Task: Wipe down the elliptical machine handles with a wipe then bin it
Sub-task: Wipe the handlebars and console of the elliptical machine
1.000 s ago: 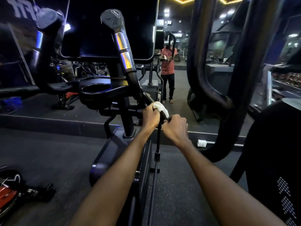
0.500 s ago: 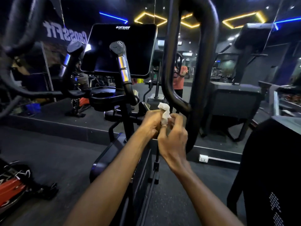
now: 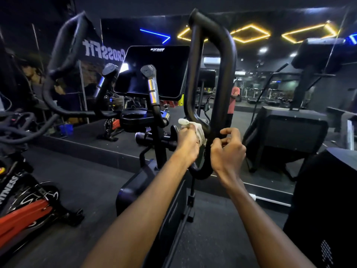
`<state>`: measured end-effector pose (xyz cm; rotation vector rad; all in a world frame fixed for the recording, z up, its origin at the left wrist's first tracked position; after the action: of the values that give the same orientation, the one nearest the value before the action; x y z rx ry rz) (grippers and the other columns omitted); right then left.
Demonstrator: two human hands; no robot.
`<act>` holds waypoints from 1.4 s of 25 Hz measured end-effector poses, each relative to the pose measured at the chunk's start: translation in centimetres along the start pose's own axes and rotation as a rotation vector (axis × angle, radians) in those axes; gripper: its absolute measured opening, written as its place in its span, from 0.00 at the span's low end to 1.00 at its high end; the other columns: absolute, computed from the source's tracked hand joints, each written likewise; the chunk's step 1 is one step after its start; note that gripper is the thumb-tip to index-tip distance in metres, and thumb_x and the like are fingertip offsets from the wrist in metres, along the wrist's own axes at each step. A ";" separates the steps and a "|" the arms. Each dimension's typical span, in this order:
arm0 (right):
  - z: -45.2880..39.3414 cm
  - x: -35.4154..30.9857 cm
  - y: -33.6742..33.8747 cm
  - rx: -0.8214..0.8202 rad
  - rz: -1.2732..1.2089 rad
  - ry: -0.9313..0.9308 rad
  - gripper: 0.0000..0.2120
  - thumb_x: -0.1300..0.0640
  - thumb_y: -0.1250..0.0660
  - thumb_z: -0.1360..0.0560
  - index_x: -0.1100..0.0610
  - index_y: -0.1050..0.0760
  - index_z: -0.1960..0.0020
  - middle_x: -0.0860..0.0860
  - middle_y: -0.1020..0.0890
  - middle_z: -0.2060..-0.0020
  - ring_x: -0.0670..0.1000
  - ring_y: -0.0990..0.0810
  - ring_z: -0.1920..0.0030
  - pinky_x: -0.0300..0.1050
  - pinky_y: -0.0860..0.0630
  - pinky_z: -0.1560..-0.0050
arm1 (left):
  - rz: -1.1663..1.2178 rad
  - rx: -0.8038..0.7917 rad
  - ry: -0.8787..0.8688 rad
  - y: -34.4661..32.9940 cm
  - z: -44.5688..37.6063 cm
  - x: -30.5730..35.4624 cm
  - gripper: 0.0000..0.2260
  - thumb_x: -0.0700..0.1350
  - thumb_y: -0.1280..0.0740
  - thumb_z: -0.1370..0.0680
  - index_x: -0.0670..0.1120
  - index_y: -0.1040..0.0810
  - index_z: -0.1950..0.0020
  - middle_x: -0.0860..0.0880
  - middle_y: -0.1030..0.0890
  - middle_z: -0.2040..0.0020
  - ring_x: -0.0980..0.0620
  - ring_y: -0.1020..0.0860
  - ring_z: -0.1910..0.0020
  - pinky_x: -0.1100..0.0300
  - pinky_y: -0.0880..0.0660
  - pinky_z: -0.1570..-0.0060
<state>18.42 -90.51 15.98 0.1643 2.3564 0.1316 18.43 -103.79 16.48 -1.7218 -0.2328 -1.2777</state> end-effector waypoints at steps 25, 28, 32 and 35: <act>-2.3 -0.7 -0.6 -0.029 0.078 -0.174 0.09 0.58 0.38 0.29 0.50 0.25 0.51 0.49 0.17 0.66 0.55 0.17 0.63 0.53 0.20 0.54 | -1.217 0.098 -0.944 5.3 1.8 -3.5 0.09 0.41 0.37 0.21 0.45 0.18 0.46 0.44 0.24 0.57 0.45 0.26 0.57 0.52 0.29 0.59; -2.8 -1.4 -1.0 -0.018 0.058 -0.177 0.09 0.56 0.39 0.31 0.48 0.26 0.52 0.49 0.17 0.67 0.55 0.17 0.64 0.56 0.19 0.55 | -0.594 -0.007 -0.170 2.9 0.6 -2.0 0.10 0.44 0.36 0.22 0.42 0.17 0.54 0.44 0.18 0.61 0.47 0.21 0.60 0.56 0.25 0.58; -2.5 -1.6 -1.5 -0.019 0.029 -0.179 0.09 0.56 0.39 0.31 0.47 0.27 0.52 0.49 0.17 0.67 0.54 0.16 0.64 0.58 0.19 0.53 | -0.004 -0.096 0.142 0.2 -0.6 -0.8 0.11 0.40 0.39 0.20 0.42 0.21 0.59 0.44 0.20 0.64 0.49 0.21 0.67 0.57 0.23 0.64; -2.4 -1.3 -1.6 -0.011 0.008 -0.187 0.08 0.57 0.39 0.31 0.47 0.27 0.53 0.49 0.18 0.68 0.53 0.16 0.65 0.58 0.19 0.54 | 0.230 -0.127 0.190 0.2 -2.0 -0.2 0.09 0.41 0.40 0.19 0.42 0.23 0.57 0.43 0.20 0.62 0.48 0.20 0.64 0.57 0.24 0.66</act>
<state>17.50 -92.42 18.36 0.1726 2.1683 0.1276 17.13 -105.36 16.20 -1.6652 0.1558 -1.2956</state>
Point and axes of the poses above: each hand's wrist, its own z-axis away from the middle knuckle, its own y-axis out of the back of the hand, x = y × z, the point moved 2 cm from there along -z, towards the middle knuckle
